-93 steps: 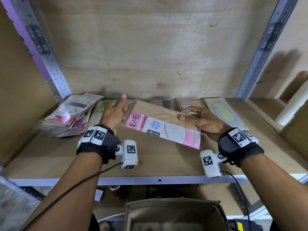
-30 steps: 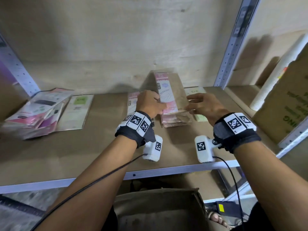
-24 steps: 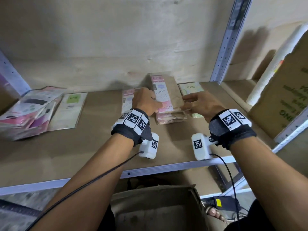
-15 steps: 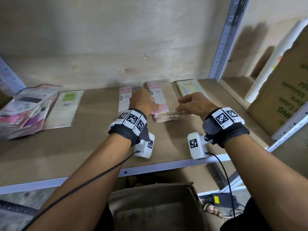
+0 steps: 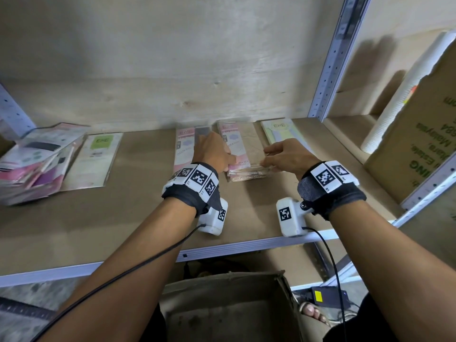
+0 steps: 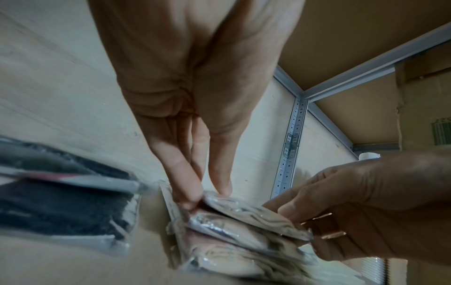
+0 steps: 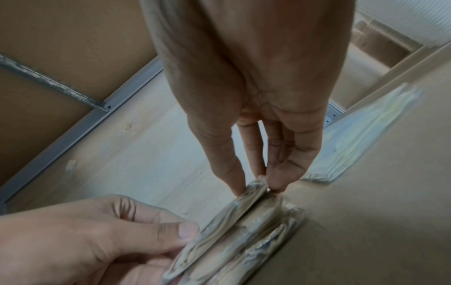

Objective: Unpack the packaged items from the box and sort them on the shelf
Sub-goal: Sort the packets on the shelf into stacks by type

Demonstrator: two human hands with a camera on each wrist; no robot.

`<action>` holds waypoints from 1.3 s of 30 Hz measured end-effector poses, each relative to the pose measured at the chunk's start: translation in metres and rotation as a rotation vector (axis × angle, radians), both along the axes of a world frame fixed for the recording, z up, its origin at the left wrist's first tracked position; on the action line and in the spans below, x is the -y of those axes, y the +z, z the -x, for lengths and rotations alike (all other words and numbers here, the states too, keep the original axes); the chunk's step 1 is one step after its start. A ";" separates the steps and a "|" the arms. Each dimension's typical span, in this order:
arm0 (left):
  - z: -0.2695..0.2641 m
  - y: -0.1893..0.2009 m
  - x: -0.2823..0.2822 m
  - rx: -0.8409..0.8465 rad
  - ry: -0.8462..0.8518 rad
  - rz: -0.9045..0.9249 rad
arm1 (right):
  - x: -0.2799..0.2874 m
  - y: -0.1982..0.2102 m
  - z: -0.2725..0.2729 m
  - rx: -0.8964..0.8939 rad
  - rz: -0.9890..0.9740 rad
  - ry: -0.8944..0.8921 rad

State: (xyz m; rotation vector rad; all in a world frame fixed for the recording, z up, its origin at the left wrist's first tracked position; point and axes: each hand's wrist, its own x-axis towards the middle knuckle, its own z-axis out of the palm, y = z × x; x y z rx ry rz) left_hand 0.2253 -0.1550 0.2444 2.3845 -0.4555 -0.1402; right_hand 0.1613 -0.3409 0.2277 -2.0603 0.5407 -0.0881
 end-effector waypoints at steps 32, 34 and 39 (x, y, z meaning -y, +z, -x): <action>-0.026 0.016 -0.298 -0.035 0.530 0.473 | -0.230 0.045 -0.043 0.123 -0.172 0.443; -0.027 0.017 -0.314 -0.073 0.572 0.532 | -0.256 0.042 -0.066 0.081 -0.176 0.455; -0.022 0.016 -0.337 -0.039 0.566 0.522 | -0.313 0.023 -0.122 -0.052 -0.165 0.464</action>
